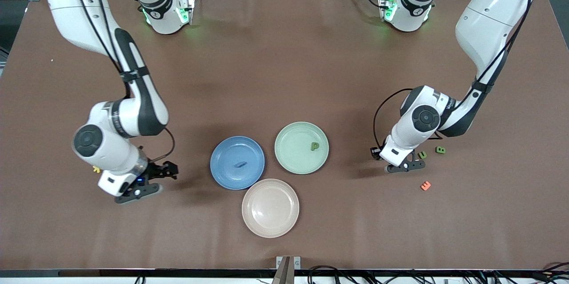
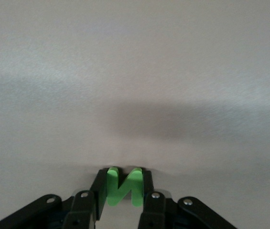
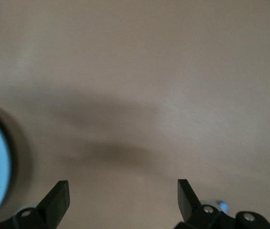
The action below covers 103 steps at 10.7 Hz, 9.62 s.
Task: Sort letters by color into matching plates
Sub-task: 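Place the green N on the green plate while the right gripper reaches the X, then grasp the blue X with the right gripper while the left gripper returns, then release the X on the blue plate while the left gripper grasps the u, then set the u on the green plate while the right gripper grasps the E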
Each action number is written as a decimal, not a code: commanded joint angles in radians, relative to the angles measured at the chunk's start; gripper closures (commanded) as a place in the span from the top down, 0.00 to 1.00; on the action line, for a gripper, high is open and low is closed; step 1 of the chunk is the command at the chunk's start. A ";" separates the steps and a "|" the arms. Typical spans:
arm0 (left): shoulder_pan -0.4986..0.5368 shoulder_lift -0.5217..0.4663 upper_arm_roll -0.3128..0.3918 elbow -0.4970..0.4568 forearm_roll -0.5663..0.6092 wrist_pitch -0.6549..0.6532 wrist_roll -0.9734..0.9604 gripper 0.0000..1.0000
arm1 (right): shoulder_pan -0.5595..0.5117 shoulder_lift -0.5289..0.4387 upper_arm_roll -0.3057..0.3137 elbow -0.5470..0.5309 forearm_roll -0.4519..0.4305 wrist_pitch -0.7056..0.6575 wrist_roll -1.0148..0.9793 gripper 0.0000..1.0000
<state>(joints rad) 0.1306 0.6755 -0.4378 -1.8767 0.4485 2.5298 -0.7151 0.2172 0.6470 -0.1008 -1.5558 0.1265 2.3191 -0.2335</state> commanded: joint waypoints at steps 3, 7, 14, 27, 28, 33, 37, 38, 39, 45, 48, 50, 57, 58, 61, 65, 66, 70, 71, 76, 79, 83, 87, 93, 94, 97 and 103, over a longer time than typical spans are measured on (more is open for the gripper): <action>-0.121 -0.034 -0.001 0.074 0.013 -0.008 -0.243 0.00 | -0.029 -0.023 -0.048 -0.055 0.055 -0.043 0.231 1.00; -0.228 -0.005 -0.001 0.152 0.013 -0.005 -0.412 0.00 | -0.044 -0.021 -0.053 -0.078 0.044 -0.032 0.277 1.00; -0.445 0.052 0.005 0.243 -0.011 -0.003 -0.569 0.00 | -0.124 0.014 -0.054 -0.104 0.022 0.017 -0.423 1.00; -0.237 -0.003 0.087 0.187 0.013 -0.190 -0.199 1.00 | -0.153 0.054 -0.036 -0.253 0.021 0.276 -0.428 0.71; -0.209 -0.029 0.068 0.139 0.015 -0.184 -0.182 1.00 | -0.153 0.052 -0.033 -0.254 0.021 0.276 -0.428 0.63; -0.054 -0.215 -0.004 -0.239 0.016 0.153 -0.192 1.00 | -0.153 0.052 -0.020 -0.253 0.025 0.278 -0.414 0.42; 0.038 -0.206 -0.002 -0.254 0.100 0.155 -0.075 1.00 | -0.154 0.054 -0.011 -0.248 0.073 0.286 -0.414 0.37; 0.067 -0.189 -0.001 -0.246 0.101 0.153 -0.022 1.00 | -0.154 0.052 -0.010 -0.248 0.074 0.284 -0.412 0.35; 0.089 -0.182 0.004 -0.242 0.099 0.152 -0.001 1.00 | -0.153 0.052 -0.010 -0.248 0.079 0.286 -0.411 0.33; 0.153 -0.085 0.005 -0.052 0.079 -0.140 -0.064 1.00 | -0.157 0.036 0.001 -0.239 0.093 0.270 -0.408 0.21; 0.162 -0.036 0.005 0.004 0.024 -0.140 -0.057 1.00 | -0.157 0.014 0.016 -0.224 0.110 0.247 -0.322 0.20; 0.165 -0.019 0.005 0.024 -0.002 -0.140 -0.053 1.00 | -0.148 -0.010 0.047 -0.207 0.110 0.200 -0.177 0.19; 0.216 -0.017 -0.001 0.013 -0.005 -0.129 -0.043 1.00 | 0.052 -0.014 0.092 -0.165 0.111 0.197 0.374 0.18; 0.218 -0.017 -0.001 0.011 -0.005 -0.128 -0.043 1.00 | 0.082 -0.012 0.092 -0.156 0.110 0.197 0.431 0.18; 0.245 -0.016 -0.007 -0.004 -0.016 -0.099 -0.043 1.00 | 0.169 0.000 0.101 -0.136 0.111 0.197 0.552 0.18; 0.245 -0.016 -0.015 -0.013 -0.031 -0.082 -0.043 1.00 | 0.212 0.008 0.125 -0.138 0.108 0.197 0.600 0.86; 0.242 -0.014 -0.019 -0.013 -0.043 -0.077 -0.044 1.00 | 0.206 0.006 0.124 -0.138 0.101 0.197 0.577 1.00; 0.242 -0.004 -0.019 -0.019 -0.042 -0.069 -0.041 1.00 | 0.167 -0.012 0.119 -0.144 0.097 0.192 0.442 1.00; 0.242 -0.004 -0.019 -0.019 -0.042 -0.069 -0.040 1.00 | 0.133 -0.030 0.118 -0.147 0.097 0.165 0.387 1.00; 0.238 -0.002 -0.019 -0.018 -0.037 -0.069 -0.021 0.00 | 0.019 -0.067 0.027 -0.148 0.097 0.034 0.065 1.00; 0.231 -0.004 -0.019 -0.016 -0.039 -0.069 -0.024 0.00 | -0.048 -0.067 -0.017 -0.147 0.099 -0.018 0.060 1.00; 0.186 -0.007 -0.019 0.007 -0.043 -0.069 -0.044 0.00 | -0.061 -0.064 -0.059 -0.150 0.096 -0.021 0.458 1.00; 0.031 -0.004 -0.019 0.076 -0.045 -0.069 -0.229 0.00 | -0.091 -0.050 -0.079 -0.150 0.096 -0.020 0.790 1.00; -0.205 -0.007 -0.021 0.180 -0.106 -0.069 -0.464 0.00 | -0.166 0.009 -0.077 -0.153 0.090 -0.013 0.654 1.00; -0.247 -0.002 -0.021 0.201 -0.116 -0.069 -0.510 0.00 | -0.183 0.013 -0.077 -0.159 0.087 -0.012 0.626 1.00; -0.366 0.013 -0.019 0.247 -0.175 -0.069 -0.538 0.00 | -0.210 0.020 -0.073 -0.178 0.071 0.032 0.597 1.00; -0.439 0.024 -0.010 0.286 -0.165 -0.069 -0.557 1.00 | -0.210 0.054 -0.068 -0.185 0.068 0.098 0.589 1.00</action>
<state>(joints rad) -0.3019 0.6878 -0.4602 -1.6199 0.2887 2.4689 -1.2924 0.0198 0.6955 -0.1809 -1.7319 0.2122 2.3932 0.3658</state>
